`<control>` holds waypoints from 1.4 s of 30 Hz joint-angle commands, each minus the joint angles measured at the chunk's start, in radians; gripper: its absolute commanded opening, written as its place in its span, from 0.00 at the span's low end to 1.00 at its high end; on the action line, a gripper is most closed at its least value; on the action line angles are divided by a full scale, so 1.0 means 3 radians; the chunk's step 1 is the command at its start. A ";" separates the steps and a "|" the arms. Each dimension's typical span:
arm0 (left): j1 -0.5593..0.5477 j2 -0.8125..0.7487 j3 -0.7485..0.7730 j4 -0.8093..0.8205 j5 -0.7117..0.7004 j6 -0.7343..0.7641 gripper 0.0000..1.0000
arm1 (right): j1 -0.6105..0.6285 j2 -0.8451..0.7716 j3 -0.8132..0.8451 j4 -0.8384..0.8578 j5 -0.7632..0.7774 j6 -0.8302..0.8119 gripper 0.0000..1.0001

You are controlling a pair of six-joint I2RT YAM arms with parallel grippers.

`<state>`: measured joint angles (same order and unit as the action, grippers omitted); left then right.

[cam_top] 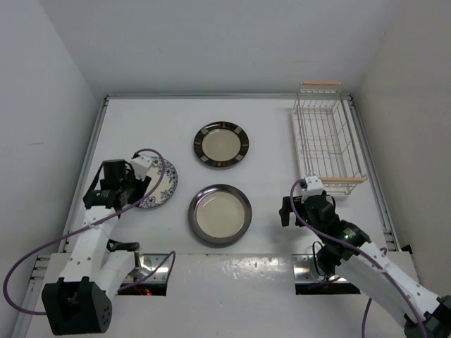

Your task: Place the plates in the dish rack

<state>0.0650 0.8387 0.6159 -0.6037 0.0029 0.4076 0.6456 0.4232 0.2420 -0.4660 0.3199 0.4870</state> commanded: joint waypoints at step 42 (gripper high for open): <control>0.0085 0.1137 0.1168 -0.0232 -0.0204 -0.0561 0.82 | -0.0408 0.3432 0.1493 0.1459 -0.2651 0.0305 0.00</control>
<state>0.0811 1.1835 0.9463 -0.6708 -0.0669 0.2531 0.5488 1.5791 0.5915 0.0723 -0.5259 0.6563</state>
